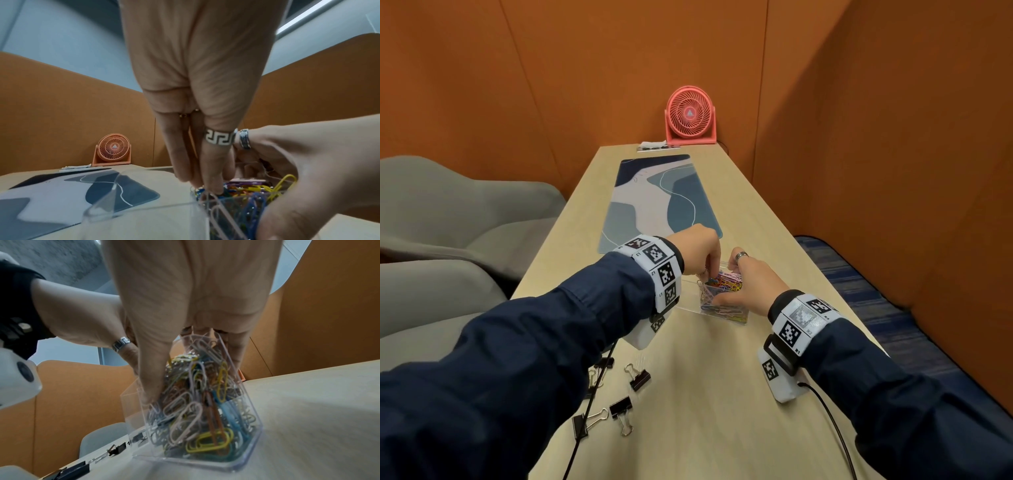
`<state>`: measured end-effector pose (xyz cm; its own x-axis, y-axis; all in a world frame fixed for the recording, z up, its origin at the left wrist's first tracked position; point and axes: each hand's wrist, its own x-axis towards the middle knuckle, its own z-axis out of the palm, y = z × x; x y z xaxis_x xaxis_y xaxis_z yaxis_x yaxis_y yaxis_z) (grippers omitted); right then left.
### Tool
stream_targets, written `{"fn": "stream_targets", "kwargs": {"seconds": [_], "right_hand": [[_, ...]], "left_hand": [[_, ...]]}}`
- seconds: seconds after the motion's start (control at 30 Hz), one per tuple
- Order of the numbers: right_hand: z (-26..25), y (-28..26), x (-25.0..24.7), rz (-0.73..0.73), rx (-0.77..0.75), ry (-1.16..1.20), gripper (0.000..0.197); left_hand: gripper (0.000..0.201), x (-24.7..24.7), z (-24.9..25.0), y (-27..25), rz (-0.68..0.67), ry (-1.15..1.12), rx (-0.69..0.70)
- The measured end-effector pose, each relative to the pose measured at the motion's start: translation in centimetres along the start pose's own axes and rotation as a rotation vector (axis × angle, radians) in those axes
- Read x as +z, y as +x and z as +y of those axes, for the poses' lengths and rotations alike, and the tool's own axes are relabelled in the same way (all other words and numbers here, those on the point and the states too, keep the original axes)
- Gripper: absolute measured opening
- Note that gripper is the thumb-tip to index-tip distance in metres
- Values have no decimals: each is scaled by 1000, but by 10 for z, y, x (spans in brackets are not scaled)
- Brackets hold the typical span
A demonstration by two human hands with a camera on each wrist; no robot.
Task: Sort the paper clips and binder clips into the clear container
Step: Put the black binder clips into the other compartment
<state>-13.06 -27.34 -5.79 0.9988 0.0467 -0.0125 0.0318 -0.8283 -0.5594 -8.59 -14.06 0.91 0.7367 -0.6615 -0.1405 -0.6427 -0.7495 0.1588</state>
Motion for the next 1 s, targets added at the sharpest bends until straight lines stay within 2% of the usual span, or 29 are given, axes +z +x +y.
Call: {"fn": "stream_targets", "kwargs": {"seconds": [0.17, 0.3, 0.53, 0.8, 1.0], "right_hand": [[1, 0, 0, 8, -6, -6, 57], [1, 0, 0, 4, -4, -14, 58], [2, 0, 1, 2, -12, -5, 57], [2, 1, 1, 3, -2, -19, 57], [1, 1, 1, 7, -5, -20, 56]], "left_hand": [[24, 1, -1, 2, -20, -26, -3], [15, 3, -8, 4, -23, -121, -71], [17, 7, -18, 2, 42, -158, -90], [14, 12, -26, -2, 37, -317, -159], [11, 11, -31, -5, 39, -317, -166]]}}
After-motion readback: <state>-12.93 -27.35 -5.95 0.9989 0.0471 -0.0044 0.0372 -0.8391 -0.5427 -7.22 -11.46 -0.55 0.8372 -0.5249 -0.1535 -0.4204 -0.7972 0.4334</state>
